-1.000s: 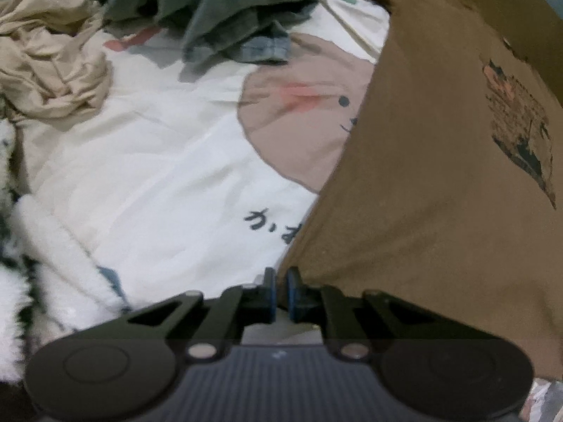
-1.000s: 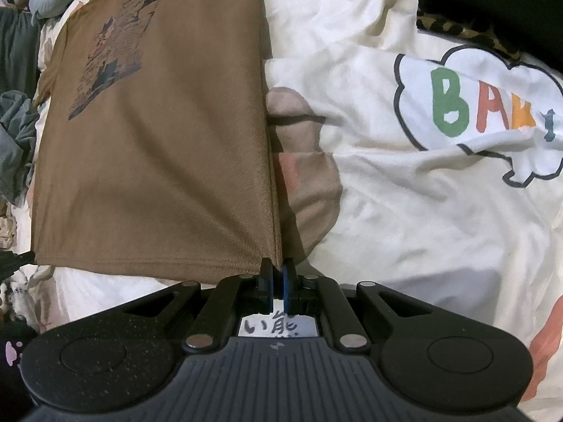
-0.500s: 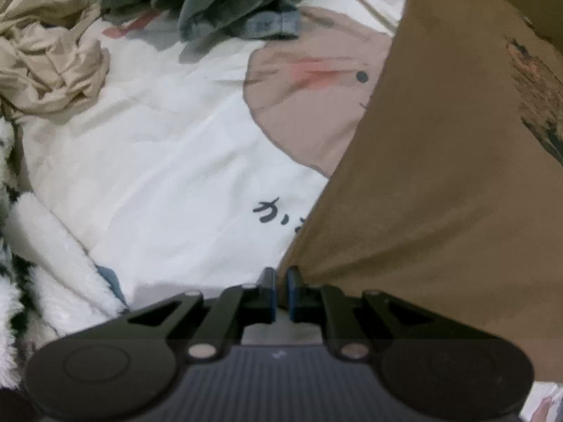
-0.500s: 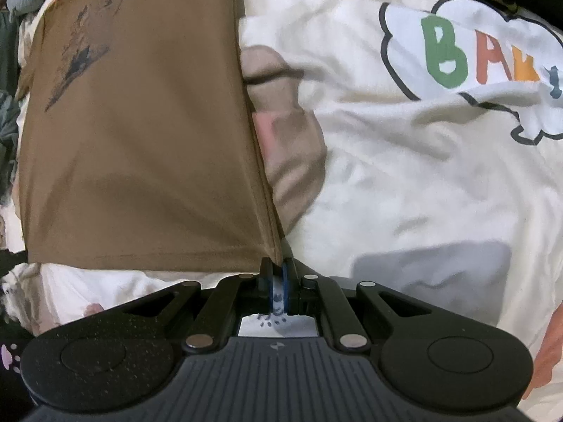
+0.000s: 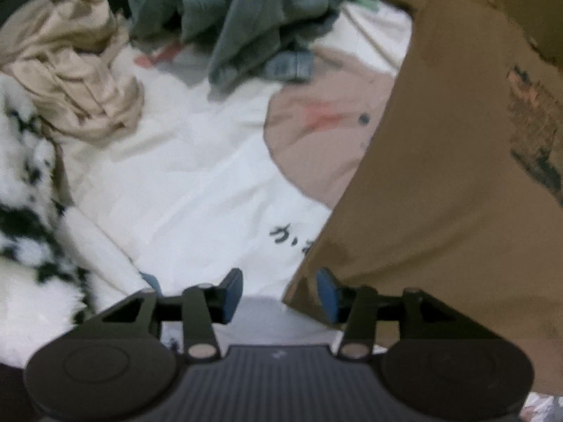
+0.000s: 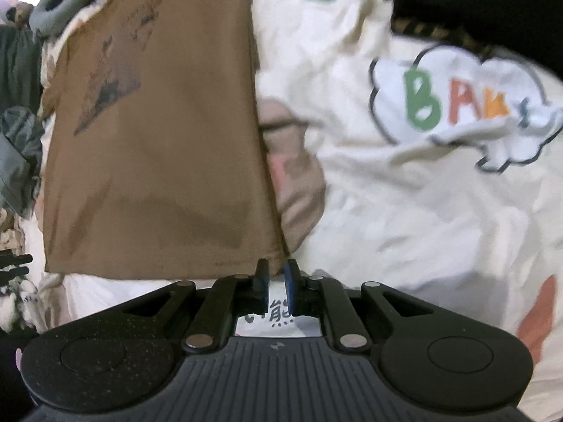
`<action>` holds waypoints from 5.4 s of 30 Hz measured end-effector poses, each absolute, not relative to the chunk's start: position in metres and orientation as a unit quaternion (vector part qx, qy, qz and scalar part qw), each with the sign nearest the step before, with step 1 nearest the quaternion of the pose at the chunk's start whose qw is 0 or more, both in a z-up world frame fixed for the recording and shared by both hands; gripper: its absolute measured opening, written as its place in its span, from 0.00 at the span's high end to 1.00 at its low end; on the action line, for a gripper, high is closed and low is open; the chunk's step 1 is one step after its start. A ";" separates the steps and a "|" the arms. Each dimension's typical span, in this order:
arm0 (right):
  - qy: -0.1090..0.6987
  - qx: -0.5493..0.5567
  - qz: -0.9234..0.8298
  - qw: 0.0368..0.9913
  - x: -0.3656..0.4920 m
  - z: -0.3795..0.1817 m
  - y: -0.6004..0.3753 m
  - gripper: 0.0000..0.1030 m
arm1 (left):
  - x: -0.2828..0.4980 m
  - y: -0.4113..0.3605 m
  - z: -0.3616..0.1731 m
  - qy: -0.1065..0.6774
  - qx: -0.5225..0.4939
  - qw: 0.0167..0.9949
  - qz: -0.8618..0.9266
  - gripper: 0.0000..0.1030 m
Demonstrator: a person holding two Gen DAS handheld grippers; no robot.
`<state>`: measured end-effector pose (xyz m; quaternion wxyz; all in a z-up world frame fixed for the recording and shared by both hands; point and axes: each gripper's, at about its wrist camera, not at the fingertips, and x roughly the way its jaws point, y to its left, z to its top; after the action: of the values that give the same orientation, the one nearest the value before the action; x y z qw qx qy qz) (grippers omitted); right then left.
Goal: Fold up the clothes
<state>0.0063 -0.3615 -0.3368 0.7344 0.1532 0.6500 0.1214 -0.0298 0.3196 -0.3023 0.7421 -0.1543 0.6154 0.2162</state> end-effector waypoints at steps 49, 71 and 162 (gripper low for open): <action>0.445 0.171 0.094 0.874 0.067 -0.103 -0.460 0.59 | 0.073 0.260 -0.056 0.497 -0.090 0.855 0.117 0.29; 0.448 0.200 0.110 0.864 0.207 -0.147 -0.424 0.58 | 0.248 0.178 -0.116 0.501 -0.079 0.861 0.049 0.26; 0.397 0.428 -0.172 0.794 0.290 -0.384 -0.394 0.92 | 0.335 -0.043 -0.334 0.514 -0.080 0.838 -0.164 0.37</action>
<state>0.2902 -0.3942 -0.3838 0.7935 0.4283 0.3966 -0.1719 0.3350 -0.0429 -0.3343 0.8380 -0.0797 0.5144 -0.1637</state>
